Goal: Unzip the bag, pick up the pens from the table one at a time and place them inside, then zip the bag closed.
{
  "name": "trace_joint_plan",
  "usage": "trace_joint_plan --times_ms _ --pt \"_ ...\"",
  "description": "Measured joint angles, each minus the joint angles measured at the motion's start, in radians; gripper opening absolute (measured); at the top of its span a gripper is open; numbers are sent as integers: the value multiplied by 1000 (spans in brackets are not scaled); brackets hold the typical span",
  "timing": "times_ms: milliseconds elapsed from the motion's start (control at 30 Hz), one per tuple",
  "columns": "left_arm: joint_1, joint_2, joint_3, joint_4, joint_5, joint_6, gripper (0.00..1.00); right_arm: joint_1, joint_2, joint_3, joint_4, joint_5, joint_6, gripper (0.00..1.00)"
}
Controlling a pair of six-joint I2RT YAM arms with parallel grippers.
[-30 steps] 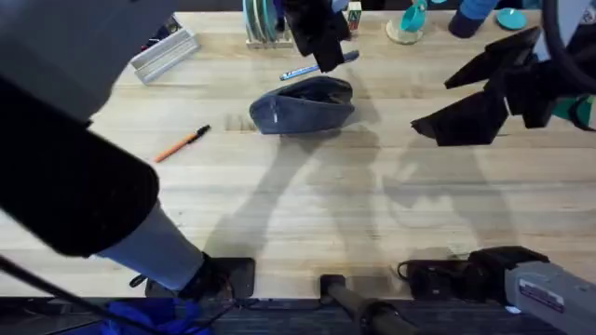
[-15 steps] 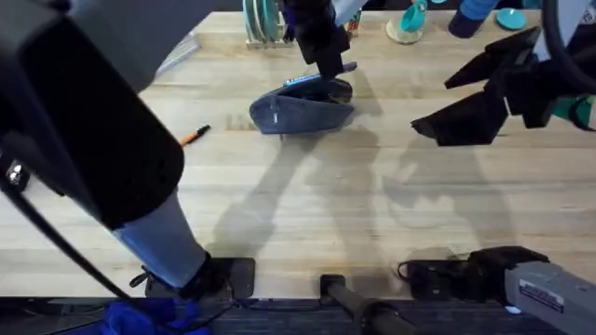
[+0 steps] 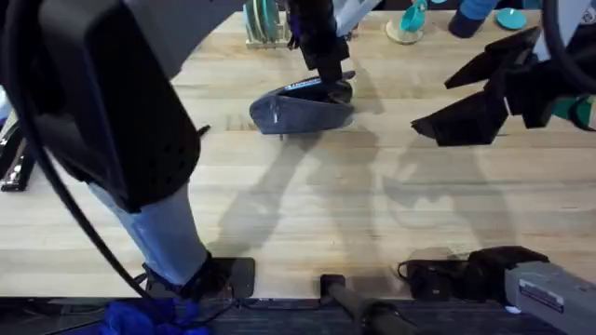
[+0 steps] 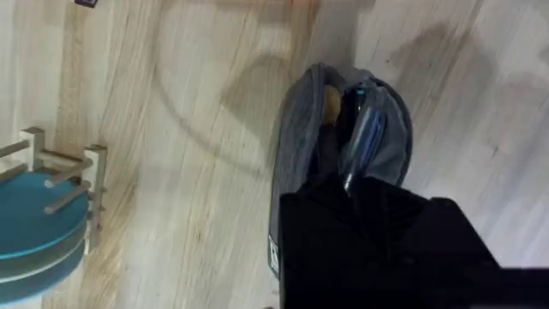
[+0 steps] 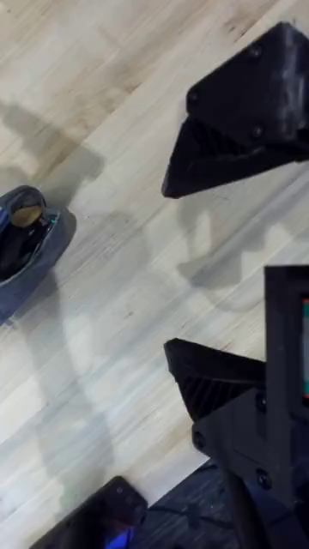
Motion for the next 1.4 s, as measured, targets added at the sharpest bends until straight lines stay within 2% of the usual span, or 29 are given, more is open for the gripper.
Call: trace_joint_plan --times_ms 400,767,800,933,967,1033,1067,1133,1400 --pt "0 100 1 -1 0 1 40 0 0 0 0 0 0 997" --pt "0 113 1 -4 0 1 42 0 0 0 0 0 0 997" --pt "0 113 1 -5 -1 4 75 0 0 0 0 0 0 997" --pt "0 113 1 -4 0 5 383 0 0 0 0 0 0 997" --pt "0 113 1 -4 -1 8 504 0 0 0 0 0 0 997" --pt "0 113 1 -4 -2 8 832 0 0 0 0 0 0 997" --pt "0 113 1 -4 -2 6 947 0 0 0 0 0 0 997" --pt "0 113 1 -4 -3 8 990 0 0 0 0 0 0 997" --pt "0 113 1 -4 -4 8 995 0 0 0 0 0 0 998"
